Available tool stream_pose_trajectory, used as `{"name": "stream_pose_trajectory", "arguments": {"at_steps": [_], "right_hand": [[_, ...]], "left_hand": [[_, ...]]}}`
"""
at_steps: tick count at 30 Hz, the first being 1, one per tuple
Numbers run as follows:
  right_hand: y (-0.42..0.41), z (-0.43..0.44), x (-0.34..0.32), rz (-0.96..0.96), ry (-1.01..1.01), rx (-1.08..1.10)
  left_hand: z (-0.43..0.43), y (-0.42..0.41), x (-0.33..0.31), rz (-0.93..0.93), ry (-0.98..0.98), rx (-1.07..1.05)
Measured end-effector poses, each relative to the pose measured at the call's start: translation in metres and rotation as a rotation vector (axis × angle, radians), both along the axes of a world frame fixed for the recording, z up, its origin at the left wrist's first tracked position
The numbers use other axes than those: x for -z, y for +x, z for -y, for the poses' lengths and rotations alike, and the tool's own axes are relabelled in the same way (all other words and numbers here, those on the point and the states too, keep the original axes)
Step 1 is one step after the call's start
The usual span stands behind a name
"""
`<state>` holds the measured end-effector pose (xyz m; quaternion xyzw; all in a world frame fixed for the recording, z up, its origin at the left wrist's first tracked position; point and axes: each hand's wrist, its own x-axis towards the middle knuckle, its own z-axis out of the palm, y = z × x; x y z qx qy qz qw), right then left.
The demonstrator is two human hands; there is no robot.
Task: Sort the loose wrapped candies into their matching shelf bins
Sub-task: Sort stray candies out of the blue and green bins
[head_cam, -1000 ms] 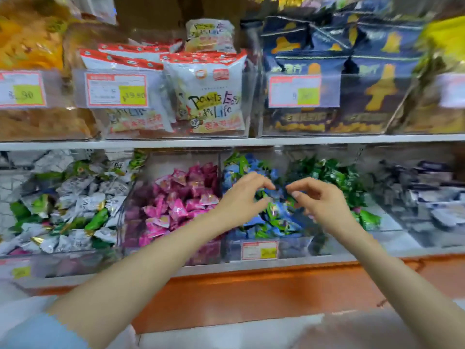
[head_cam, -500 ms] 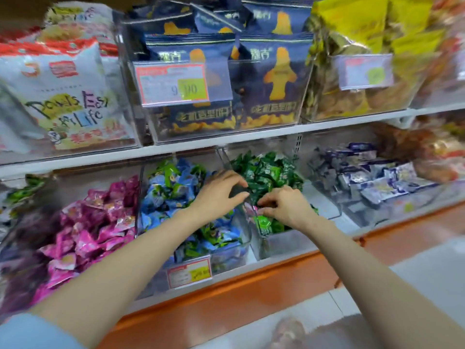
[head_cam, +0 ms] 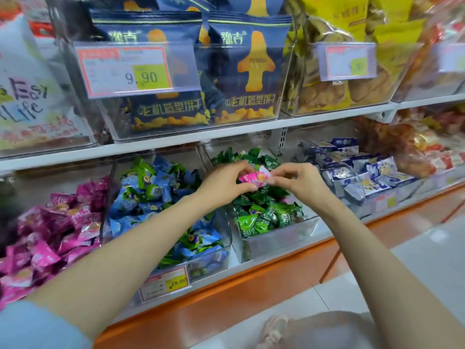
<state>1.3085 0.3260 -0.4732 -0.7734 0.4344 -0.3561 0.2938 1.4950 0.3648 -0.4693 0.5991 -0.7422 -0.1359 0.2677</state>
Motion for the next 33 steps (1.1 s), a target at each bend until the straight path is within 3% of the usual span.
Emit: {"name": "stream_pose_trajectory", "arguments": {"at_steps": [2, 5, 8, 14, 17, 23, 28, 33], "right_hand": [[-0.014, 0.008, 0.005, -0.090, -0.065, 0.119], [-0.034, 0.022, 0.014, -0.454, -0.275, 0.233], [-0.038, 0.028, 0.021, -0.648, -0.482, 0.172], [-0.033, 0.047, 0.024, -1.040, -0.692, -0.043], [-0.030, 0.056, 0.013, -1.212, -0.673, -0.167], [-0.015, 0.064, 0.002, -1.427, -0.441, -0.292], [0.004, 0.063, 0.015, -1.646, -0.403, -0.284], [0.003, 0.066, 0.035, -1.532, -0.482, -0.208]], "left_hand": [[0.006, -0.007, 0.001, -0.044, 0.027, -0.017], [0.014, -0.011, 0.004, -0.040, 0.054, -0.073], [0.018, -0.012, 0.010, 0.005, 0.040, -0.170], [0.018, -0.010, 0.018, 0.108, -0.087, -0.222], [0.019, -0.011, 0.019, 0.139, -0.094, -0.205], [0.022, -0.013, 0.021, 0.157, -0.091, -0.202], [0.022, -0.013, 0.023, 0.155, -0.088, -0.201], [0.021, -0.012, 0.022, 0.175, -0.079, -0.189]]}}
